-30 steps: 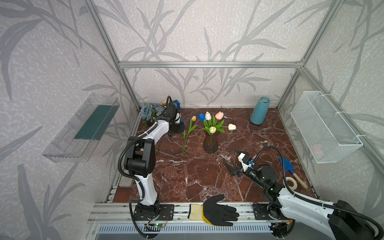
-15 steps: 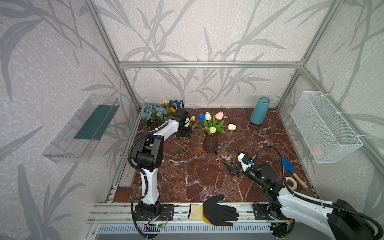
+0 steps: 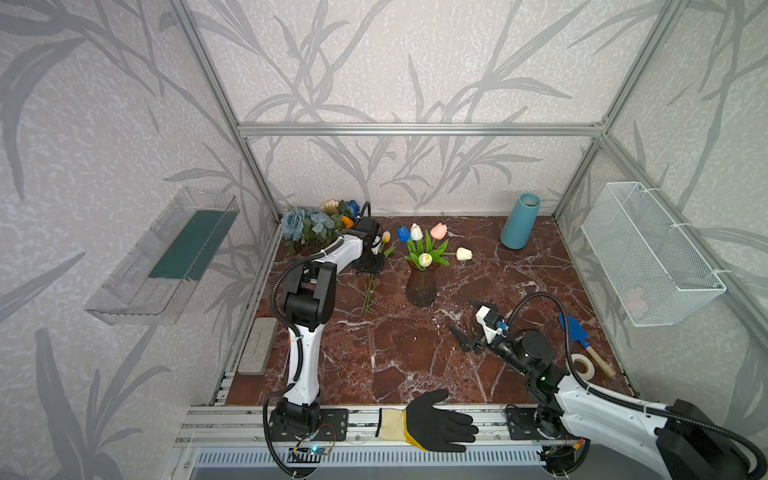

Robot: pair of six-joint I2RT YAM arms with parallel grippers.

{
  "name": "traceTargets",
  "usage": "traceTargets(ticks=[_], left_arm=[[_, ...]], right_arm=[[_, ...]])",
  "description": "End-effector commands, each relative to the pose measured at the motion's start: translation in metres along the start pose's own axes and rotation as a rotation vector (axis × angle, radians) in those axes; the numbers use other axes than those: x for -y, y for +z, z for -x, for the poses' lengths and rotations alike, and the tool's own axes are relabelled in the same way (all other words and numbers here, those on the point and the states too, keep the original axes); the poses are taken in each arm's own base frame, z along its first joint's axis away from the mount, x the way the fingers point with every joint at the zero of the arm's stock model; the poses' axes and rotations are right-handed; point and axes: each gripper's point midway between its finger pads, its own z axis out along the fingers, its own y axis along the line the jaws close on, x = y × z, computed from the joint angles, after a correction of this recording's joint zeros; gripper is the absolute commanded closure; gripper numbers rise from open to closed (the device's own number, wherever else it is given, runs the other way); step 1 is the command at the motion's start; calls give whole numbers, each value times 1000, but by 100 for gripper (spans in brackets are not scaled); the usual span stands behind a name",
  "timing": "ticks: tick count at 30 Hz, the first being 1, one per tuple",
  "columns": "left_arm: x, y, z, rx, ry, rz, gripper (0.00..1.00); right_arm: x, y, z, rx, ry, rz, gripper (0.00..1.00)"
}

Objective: Arrange the flowers into the vase
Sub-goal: 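Lower the left gripper and grasp the yellow tulip stem, then lift the yellow tulip with the left gripper over the pink vase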

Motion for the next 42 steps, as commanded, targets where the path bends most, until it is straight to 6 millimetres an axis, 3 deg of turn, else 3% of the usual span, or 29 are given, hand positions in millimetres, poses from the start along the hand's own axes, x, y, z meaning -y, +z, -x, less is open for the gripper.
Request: traceTargets(ticks=[1,15,26,37,42], left_arm=[[-1,3,-7,-46,27,28,66],[2,4,-10,-52,42,44,88],[5,17,-12,-90,45,30,82],[6,24,-14,-113,46,31,87],[10,18,-13,-116,62,49,88]], right_arm=[[-1,0,9,31,0,5,9],[-1,1,8,27,4,4,9],[-1,1,8,27,4,5,8],[-1,1,8,27,4,5,9],[-1,1,8,26,5,4,8]])
